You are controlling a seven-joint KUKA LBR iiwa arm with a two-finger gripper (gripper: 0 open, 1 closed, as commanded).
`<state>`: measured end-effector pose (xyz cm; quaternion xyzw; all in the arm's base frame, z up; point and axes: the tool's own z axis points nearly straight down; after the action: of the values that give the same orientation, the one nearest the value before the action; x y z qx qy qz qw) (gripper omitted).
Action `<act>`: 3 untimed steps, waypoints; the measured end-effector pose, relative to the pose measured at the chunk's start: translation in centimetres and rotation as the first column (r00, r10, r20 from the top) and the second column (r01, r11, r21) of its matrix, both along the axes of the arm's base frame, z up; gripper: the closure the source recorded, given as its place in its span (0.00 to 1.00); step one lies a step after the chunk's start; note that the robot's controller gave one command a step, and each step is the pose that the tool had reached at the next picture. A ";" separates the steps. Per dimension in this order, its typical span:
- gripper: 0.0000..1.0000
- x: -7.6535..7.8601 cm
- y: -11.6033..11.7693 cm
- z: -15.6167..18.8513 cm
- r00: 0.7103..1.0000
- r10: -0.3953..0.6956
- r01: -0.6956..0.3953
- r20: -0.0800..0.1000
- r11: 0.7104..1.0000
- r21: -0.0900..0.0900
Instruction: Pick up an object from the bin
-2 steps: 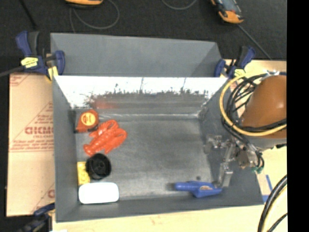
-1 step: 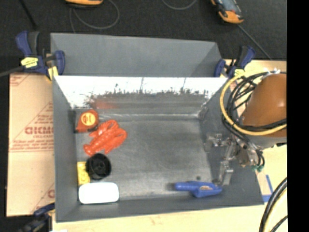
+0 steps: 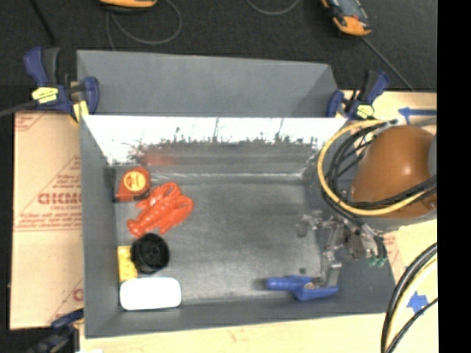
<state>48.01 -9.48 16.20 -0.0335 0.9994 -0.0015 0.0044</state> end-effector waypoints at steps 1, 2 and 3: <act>0.00 0.5 0.8 -5.8 0.995 0.098 -0.098 -0.003 0.995 0.000; 1.00 0.0 -0.4 -8.4 0.998 -0.067 0.067 -0.009 0.998 0.002; 1.00 0.0 -0.4 -8.4 0.998 -0.066 0.066 -0.009 0.998 0.002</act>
Offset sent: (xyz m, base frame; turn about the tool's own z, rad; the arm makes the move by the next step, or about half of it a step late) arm -0.0010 -0.0036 -0.0841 0.0715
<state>47.97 -9.90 7.83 -0.0005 1.0000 -0.0003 -0.0001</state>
